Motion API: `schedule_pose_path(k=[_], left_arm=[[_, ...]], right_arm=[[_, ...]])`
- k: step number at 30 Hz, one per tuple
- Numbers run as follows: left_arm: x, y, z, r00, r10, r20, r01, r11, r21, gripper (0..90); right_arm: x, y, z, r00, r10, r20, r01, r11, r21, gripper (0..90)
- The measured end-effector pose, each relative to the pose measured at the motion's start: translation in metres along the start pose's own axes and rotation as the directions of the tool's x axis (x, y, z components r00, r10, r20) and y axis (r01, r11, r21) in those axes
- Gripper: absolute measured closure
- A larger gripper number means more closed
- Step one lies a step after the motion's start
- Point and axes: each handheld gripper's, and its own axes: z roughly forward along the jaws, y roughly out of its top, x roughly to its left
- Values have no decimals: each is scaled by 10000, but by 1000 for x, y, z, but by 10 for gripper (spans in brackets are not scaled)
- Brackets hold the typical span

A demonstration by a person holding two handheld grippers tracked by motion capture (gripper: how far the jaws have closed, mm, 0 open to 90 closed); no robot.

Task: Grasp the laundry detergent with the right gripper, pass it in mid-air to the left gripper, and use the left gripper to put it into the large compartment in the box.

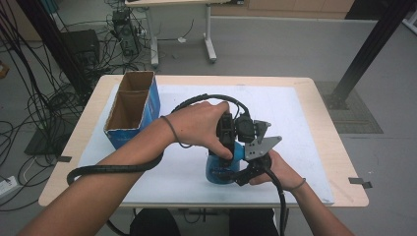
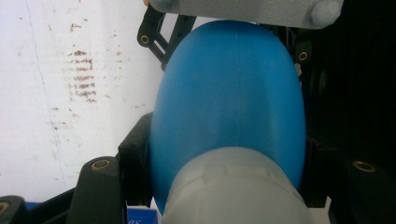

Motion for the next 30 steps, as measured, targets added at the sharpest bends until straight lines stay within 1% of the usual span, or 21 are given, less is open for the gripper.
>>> schedule_pose_path(k=[14, 20, 30], left_arm=[[-1, -1, 0, 10000, -39, -57, 38, 9999, -128, 374], [-1, 0, -1, 10000, -32, -53, 32, 10000, -74, 373], [0, 0, -1, 10000, -41, -72, 40, 9999, -148, 373]], right_arm=[[0, -1, -1, 10000, -12, 39, 12, 10000, -46, 421], [0, -1, -1, 10000, -36, 61, 37, 10000, -57, 421], [0, -1, -2, 10000, 15, 60, -14, 10000, -73, 421]])
